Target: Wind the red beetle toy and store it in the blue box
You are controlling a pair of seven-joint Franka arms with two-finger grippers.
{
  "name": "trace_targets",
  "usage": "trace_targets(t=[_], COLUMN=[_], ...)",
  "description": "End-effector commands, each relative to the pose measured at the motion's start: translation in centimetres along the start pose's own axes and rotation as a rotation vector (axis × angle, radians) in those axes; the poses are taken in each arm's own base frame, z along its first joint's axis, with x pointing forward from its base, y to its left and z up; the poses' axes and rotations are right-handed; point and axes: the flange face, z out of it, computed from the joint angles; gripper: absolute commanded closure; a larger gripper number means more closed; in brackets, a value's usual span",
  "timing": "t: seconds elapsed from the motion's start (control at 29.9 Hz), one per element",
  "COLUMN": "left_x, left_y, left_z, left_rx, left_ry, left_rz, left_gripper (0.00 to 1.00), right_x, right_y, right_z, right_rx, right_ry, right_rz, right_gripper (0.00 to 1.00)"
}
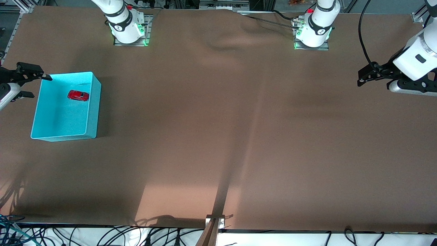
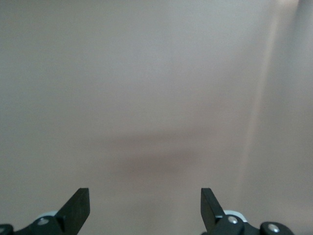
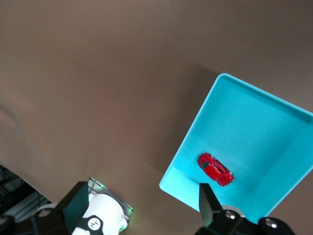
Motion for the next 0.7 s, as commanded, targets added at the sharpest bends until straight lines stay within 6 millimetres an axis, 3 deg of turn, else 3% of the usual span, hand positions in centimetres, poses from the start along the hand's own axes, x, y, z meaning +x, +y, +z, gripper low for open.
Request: trace_targets(t=[0.0, 0.3, 0.53, 0.67], left_x=[0.2, 0.2, 0.2, 0.2], left_y=[0.0, 0.0, 0.0, 0.0], left_z=[-0.5, -0.5, -0.5, -0.5], left_rx=[-0.002, -0.002, -0.002, -0.002], left_ry=[-0.004, -0.004, -0.004, -0.004], left_rz=[0.001, 0.001, 0.000, 0.000], left_gripper=[0.00, 0.00, 0.00, 0.00], right_x=[-0.8, -2.3, -5.7, -6.0], right_y=[-3.3, -8.7, -10.2, -10.6], right_z=[-1.3, 0.0, 2.5, 2.5], right_rx=[-0.062, -0.166, -0.187, -0.204], right_ry=[-0.005, 0.008, 0.085, 0.101], right_rz=[0.207, 0.284, 0.279, 0.261], right_gripper=[0.00, 0.00, 0.00, 0.00])
